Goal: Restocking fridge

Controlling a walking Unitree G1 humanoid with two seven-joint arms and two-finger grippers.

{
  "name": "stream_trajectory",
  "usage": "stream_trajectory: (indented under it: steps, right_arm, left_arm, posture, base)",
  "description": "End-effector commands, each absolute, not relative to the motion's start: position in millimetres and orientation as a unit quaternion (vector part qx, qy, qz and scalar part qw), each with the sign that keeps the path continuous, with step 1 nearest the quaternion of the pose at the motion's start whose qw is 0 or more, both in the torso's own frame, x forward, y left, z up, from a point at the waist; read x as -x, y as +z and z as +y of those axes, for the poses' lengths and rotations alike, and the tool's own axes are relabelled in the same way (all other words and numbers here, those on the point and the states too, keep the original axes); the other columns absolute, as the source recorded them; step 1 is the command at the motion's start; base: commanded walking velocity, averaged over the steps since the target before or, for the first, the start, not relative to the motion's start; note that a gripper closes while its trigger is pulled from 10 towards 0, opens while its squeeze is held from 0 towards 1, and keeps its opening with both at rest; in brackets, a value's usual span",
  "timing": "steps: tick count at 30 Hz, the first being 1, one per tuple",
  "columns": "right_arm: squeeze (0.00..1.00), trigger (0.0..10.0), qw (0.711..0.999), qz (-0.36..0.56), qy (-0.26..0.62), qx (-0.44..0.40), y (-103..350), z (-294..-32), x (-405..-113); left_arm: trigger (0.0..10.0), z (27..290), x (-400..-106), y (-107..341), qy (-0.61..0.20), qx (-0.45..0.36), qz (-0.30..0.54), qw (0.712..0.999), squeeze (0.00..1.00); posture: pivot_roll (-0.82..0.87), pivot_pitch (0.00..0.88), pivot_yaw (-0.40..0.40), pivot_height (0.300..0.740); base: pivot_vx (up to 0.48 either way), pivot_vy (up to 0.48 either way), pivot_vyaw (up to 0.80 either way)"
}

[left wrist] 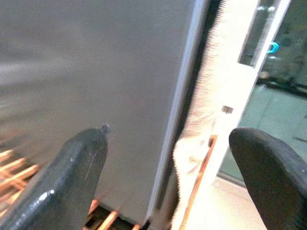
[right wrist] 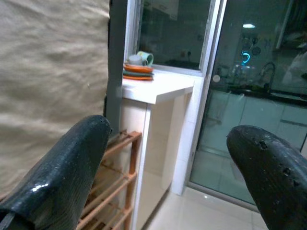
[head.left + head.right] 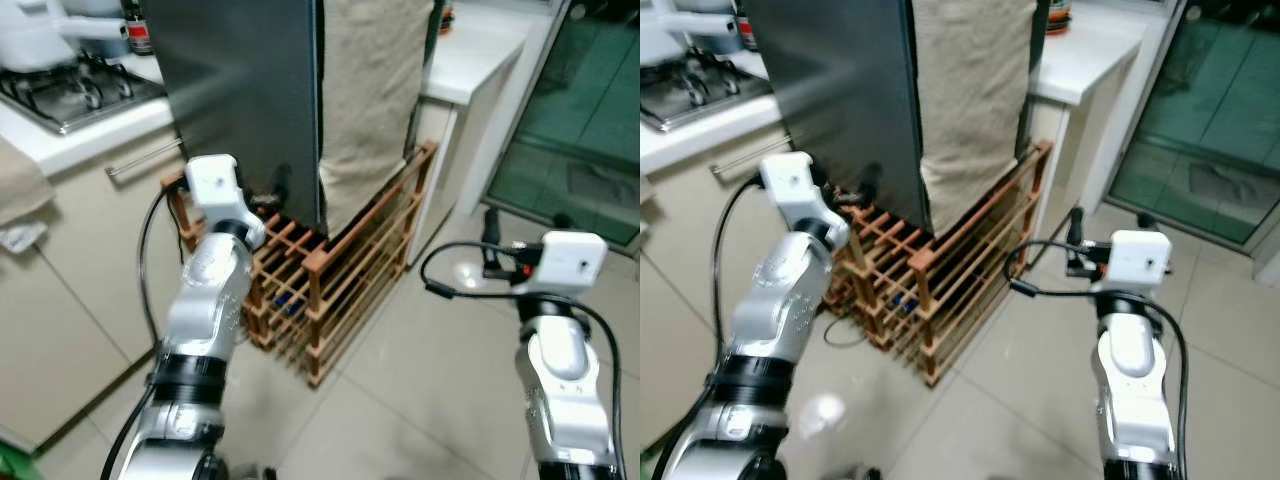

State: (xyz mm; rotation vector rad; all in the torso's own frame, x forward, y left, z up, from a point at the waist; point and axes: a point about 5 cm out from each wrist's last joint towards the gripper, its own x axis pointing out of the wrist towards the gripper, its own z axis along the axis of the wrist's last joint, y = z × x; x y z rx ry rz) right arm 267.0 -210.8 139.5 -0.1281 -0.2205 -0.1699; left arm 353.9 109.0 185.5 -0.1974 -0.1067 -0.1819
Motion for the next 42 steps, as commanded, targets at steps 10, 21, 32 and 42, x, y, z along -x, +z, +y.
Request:
stream_trajectory:
  steps: [10, 21, 32, 42]
  right_arm:
    - [0.00, 10.0, 0.986, -0.129, -0.081, 0.069, 147, -207, -268]
    - [0.00, 10.0, 0.987, -0.128, -0.073, 0.065, 148, -202, -269]
    - [0.00, 10.0, 0.970, -0.186, -0.135, 0.081, 174, -218, -232]
    - [0.00, 10.0, 0.972, -0.193, -0.104, 0.088, 181, -205, -246]
  left_arm:
    - [10.0, 113, -356, 186, -0.102, 0.104, -0.066, 0.987, 0.00]
    - [10.0, 99, -360, 186, -0.129, 0.092, -0.063, 0.985, 0.00]
    - [10.0, 143, -305, 213, -0.089, 0.087, -0.172, 0.977, 0.00]
    - [10.0, 122, -299, 217, -0.131, 0.100, -0.169, 0.972, 0.00]
  posture:
    - [-0.16, 0.000, 0.045, 0.711]
    - [-0.17, 0.000, 0.056, 0.711]
    - [-0.15, 0.000, 0.023, 0.711]
    - [-0.13, 0.000, 0.013, 0.711]
  base:
    - [0.000, 0.000, 0.00]
    - [0.000, 0.000, 0.00]
    - [0.000, 0.000, 0.00]
    - [0.349, 0.000, 0.00]
